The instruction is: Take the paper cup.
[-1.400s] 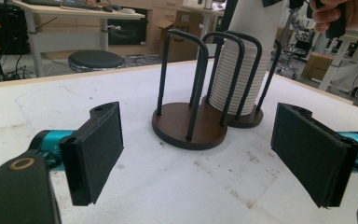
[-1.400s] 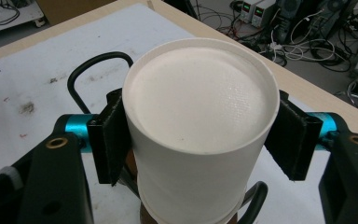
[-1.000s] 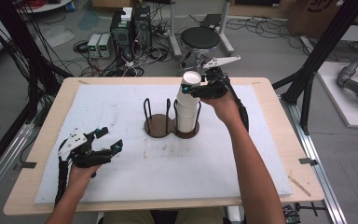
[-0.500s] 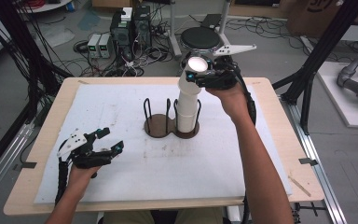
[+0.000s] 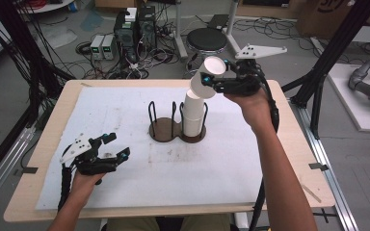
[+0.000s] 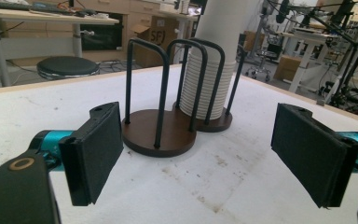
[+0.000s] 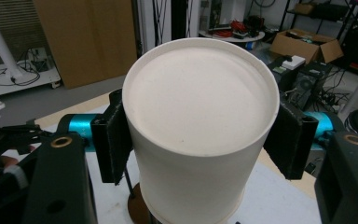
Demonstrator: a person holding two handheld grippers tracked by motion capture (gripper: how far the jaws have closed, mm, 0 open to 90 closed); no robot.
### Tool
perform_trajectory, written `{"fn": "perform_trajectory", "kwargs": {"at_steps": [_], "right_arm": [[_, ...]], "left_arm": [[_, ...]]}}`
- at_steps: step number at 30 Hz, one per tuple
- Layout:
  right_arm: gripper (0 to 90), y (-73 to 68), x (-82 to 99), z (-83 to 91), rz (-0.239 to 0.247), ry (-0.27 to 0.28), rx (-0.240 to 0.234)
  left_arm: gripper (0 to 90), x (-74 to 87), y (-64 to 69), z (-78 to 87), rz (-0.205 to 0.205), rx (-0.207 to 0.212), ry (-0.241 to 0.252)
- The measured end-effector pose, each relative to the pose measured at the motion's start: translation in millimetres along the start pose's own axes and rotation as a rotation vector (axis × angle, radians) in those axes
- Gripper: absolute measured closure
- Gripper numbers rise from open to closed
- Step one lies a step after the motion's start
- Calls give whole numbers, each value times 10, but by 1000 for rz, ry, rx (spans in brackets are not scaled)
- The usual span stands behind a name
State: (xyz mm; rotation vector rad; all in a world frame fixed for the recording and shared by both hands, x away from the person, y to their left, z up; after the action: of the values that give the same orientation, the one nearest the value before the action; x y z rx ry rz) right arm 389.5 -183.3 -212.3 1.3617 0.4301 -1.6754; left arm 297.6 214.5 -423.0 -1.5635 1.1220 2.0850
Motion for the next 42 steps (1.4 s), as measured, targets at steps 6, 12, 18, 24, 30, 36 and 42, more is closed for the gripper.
{"fn": "perform_trajectory", "kwargs": {"at_steps": [6,12,18,24,30,36,42], "right_arm": [[331,-158,223,210,4,-2,-24],[334,-295,518,350,-14,1,-50],[334,-382,758,342,-11,-33,-96],[334,-491,1098,261,-8,-75,-136],[334,-567,1275,187,-24,-68,-166],[334,-672,1357,35,-22,-84,-226],[334,-747,1353,-46,-19,-94,-256]], "left_arm": [[165,3,31,-2,1,11,1],[165,18,64,-30,-4,20,-5],[164,40,108,-39,-16,36,-15],[163,60,163,-73,-26,77,-16],[163,93,212,-117,-61,108,-34],[167,93,241,-139,-70,122,-59],[156,64,306,-143,-39,166,-66]]}}
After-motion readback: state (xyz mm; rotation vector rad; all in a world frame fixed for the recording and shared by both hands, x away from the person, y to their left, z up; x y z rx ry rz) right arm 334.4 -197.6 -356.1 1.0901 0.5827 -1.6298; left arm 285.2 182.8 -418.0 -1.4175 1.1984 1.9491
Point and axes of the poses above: each handheld gripper's, and its own axes: z roughly backward along the jaws, x roughly out of its underside, y roughly to its right, the point moved 2 cm from there along -z, roughly forward along the jaws, and after that the axes turned 15 degrees about z, right-handed, at the moved point
